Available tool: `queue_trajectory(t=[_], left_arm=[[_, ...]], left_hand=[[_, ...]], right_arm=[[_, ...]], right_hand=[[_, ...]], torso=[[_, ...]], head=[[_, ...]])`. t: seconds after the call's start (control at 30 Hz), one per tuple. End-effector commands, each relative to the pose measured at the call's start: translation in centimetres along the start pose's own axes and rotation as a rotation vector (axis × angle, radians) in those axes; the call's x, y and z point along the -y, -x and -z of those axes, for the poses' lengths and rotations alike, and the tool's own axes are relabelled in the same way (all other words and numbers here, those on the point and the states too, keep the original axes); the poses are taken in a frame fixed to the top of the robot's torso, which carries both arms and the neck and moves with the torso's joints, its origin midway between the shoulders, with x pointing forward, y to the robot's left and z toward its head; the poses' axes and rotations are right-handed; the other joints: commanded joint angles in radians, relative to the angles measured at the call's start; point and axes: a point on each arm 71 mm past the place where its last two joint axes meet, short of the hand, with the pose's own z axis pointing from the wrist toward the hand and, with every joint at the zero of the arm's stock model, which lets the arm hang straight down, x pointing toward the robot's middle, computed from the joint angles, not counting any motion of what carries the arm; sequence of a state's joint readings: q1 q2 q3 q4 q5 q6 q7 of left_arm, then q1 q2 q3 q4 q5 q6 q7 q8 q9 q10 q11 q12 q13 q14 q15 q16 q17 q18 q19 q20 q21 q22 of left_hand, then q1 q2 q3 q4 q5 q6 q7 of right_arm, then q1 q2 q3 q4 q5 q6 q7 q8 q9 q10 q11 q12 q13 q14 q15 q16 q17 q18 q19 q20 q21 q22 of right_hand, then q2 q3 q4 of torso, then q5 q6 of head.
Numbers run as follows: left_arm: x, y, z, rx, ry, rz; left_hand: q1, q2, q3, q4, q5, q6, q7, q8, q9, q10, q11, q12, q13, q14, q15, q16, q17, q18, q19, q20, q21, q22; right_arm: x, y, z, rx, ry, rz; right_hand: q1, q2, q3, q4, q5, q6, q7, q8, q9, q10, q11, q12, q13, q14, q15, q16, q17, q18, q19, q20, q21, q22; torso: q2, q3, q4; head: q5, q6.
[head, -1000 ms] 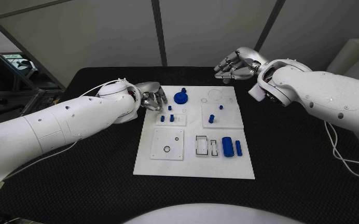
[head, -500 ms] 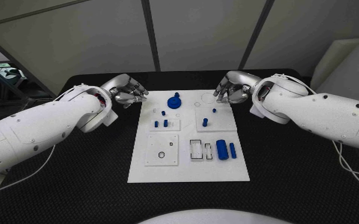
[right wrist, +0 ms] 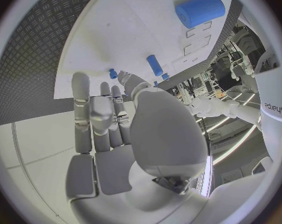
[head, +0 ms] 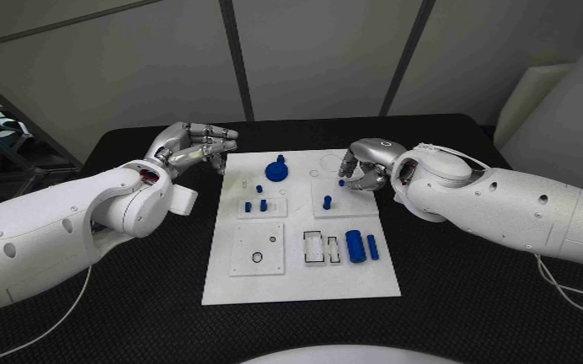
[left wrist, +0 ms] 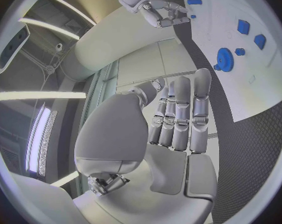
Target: Assemble the parts on the task board
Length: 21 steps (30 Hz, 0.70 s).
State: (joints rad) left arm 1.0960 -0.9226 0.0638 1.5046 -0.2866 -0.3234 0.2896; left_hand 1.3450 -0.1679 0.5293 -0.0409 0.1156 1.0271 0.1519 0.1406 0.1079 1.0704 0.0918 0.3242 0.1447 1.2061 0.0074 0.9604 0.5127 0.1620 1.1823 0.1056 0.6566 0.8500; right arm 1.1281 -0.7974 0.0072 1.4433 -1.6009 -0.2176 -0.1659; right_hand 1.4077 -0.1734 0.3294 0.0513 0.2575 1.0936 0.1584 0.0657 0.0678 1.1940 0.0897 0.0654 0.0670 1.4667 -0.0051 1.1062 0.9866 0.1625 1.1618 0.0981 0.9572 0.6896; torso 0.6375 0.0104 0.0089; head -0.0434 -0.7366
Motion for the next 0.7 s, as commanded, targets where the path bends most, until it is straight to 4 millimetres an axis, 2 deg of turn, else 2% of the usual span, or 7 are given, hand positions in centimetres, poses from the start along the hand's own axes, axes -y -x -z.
queue_trajectory(t=[0.03, 0.17, 0.4, 0.7], left_arm=[[0.4, 0.0, 0.1, 0.027, -0.04, 0.132], [0.4, -0.1, 0.2, 0.027, -0.041, 0.15], [0.5, -0.2, 0.3, 0.022, -0.041, 0.164], [0.6, -0.4, 0.3, 0.015, -0.039, 0.169]], left_hand=[[0.001, 0.013, -0.001, 0.004, -0.003, -0.002, 0.008, 0.004, -0.002, -0.004, 0.0, 0.007, 0.001, -0.007, 0.002, -0.005, -0.001, 0.02, -0.007, -0.001, -0.001, -0.001], [0.001, 0.013, -0.002, 0.004, -0.003, -0.002, 0.008, 0.005, -0.002, -0.005, 0.0, 0.008, 0.001, -0.009, 0.002, -0.006, -0.002, 0.02, -0.009, 0.0, -0.003, -0.002], [0.003, 0.014, -0.003, 0.003, -0.003, -0.003, 0.009, 0.005, -0.002, -0.007, 0.0, 0.01, 0.002, -0.012, 0.002, -0.008, -0.005, 0.02, -0.011, 0.0, -0.006, -0.003], [0.004, 0.015, -0.004, 0.003, -0.002, -0.003, 0.009, 0.005, -0.003, -0.007, 0.0, 0.01, 0.002, -0.013, 0.002, -0.008, -0.006, 0.02, -0.012, 0.0, -0.007, -0.003]], right_arm=[[-0.1, 0.1, -0.2, 0.021, -0.006, 0.047], [-0.3, -0.4, -0.5, 0.009, -0.002, 0.049], [-0.4, -0.9, -0.9, -0.009, -0.003, 0.051], [-0.4, -1.6, -1.3, -0.041, -0.006, 0.058]], right_hand=[[-0.007, -0.005, 0.01, 0.0, 0.0, -0.006, 0.0, 0.0, -0.001, -0.009, 0.0, 0.001, 0.0, 0.042, 0.007, 0.024, 0.021, -0.01, 0.008, 0.002, 0.023, 0.026], [-0.005, -0.004, 0.018, -0.002, 0.0, -0.007, 0.001, 0.001, 0.0, -0.009, 0.0, 0.004, 0.0, 0.041, 0.007, 0.048, 0.042, -0.014, 0.017, 0.005, 0.053, 0.062], [0.006, 0.008, 0.043, -0.01, -0.012, -0.003, 0.001, 0.003, 0.001, -0.001, 0.0, 0.007, 0.001, 0.041, 0.006, 0.089, 0.079, -0.023, 0.038, 0.006, 0.109, 0.129], [0.018, 0.02, 0.08, -0.025, -0.025, 0.019, -0.007, 0.01, 0.004, 0.027, -0.009, 0.019, 0.004, 0.044, 0.001, 0.144, 0.132, -0.035, 0.07, 0.003, 0.184, 0.221]], torso=[[0.001, 0.0011, -0.001], [0.001, 0.0001, -0.0003], [0.002, 0.0011, -0.0006], [0.001, 0.0012, -0.0005]], head=[[0.0, -0.002], [-0.002, -0.004], [0.0, -0.008], [0.002, -0.016]])
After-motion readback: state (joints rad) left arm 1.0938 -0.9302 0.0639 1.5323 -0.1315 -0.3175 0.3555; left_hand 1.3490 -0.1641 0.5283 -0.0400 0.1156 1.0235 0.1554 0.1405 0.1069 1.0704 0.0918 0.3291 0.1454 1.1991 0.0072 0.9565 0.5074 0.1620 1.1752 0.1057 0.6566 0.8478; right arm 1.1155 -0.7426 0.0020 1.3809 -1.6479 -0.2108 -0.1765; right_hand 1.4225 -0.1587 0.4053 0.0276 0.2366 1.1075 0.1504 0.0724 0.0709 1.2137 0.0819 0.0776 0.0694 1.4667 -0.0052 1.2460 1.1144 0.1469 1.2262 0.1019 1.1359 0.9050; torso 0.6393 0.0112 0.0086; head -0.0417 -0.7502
